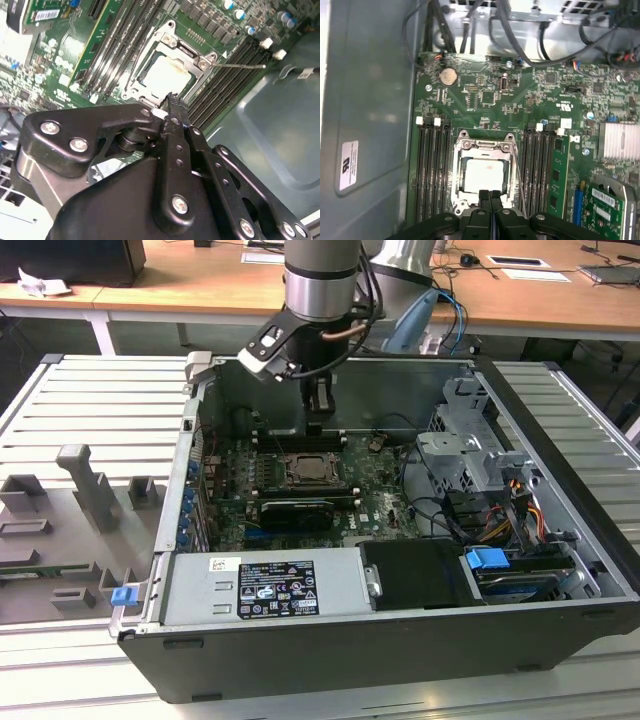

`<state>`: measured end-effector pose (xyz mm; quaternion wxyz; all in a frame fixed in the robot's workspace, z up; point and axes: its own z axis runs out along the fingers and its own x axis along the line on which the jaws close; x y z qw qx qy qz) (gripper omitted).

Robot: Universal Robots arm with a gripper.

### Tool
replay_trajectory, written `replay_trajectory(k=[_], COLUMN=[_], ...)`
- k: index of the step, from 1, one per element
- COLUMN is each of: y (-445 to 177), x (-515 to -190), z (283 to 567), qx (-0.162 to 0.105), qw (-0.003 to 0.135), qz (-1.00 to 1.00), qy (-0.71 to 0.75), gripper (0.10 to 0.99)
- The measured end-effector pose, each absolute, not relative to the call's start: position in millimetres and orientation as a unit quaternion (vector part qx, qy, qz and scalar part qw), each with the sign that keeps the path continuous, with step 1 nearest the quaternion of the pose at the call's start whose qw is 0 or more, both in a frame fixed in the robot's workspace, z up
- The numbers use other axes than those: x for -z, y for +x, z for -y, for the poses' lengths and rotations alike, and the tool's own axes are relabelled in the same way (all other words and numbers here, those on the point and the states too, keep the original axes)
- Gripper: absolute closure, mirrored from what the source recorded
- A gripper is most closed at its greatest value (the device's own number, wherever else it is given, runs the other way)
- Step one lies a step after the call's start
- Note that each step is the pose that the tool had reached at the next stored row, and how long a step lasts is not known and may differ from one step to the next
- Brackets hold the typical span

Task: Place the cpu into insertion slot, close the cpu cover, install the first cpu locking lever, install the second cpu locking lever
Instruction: 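Install the first cpu locking lever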

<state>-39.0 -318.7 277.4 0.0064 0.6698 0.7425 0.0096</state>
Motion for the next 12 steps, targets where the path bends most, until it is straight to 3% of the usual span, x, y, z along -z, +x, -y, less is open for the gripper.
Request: replay_trajectory(k=[12], y=[-39.2], x=[-277.4], z=[318.8], qx=[-0.01], qw=[0.006], qz=[-0.774], qy=[0.633], gripper=[0.98])
